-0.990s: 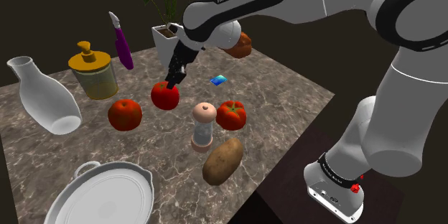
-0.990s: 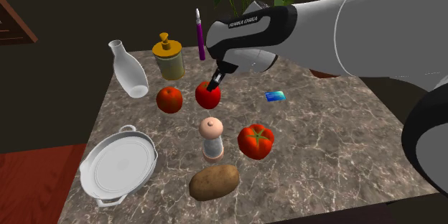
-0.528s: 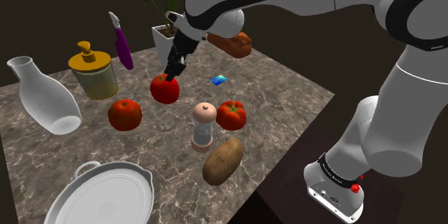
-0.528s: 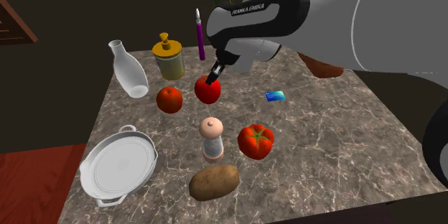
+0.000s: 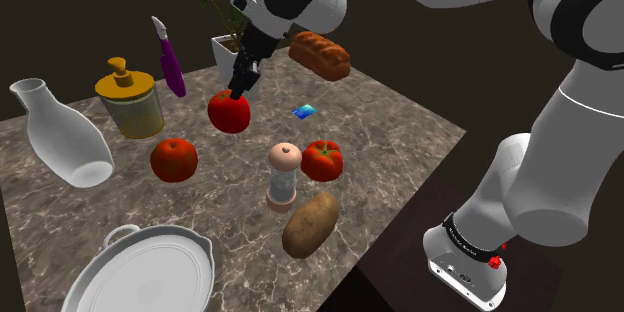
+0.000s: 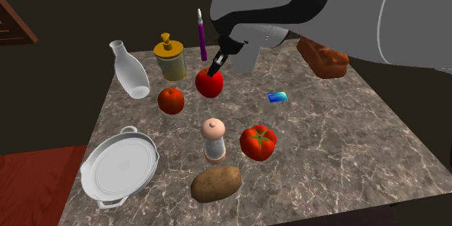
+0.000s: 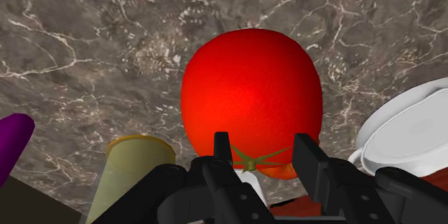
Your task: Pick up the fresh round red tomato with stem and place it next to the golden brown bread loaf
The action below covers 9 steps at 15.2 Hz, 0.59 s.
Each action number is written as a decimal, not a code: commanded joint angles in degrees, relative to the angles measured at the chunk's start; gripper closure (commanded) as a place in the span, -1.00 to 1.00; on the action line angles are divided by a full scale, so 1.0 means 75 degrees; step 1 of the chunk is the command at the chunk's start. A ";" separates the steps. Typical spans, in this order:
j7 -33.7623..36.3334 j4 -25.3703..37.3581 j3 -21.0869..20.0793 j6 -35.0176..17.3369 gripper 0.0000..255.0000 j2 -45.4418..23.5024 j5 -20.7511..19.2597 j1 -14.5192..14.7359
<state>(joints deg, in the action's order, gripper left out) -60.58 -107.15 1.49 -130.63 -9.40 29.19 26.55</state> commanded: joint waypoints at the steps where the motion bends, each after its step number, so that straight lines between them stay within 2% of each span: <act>1: 0.0118 0.0130 0.0011 0.0170 1.00 0.0062 -0.0077 0.0007; 9: 0.0485 0.0677 0.0058 0.0848 1.00 0.0252 -0.0319 -0.0005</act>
<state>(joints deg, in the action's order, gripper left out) -57.24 -102.41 1.87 -124.90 -7.85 27.00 26.54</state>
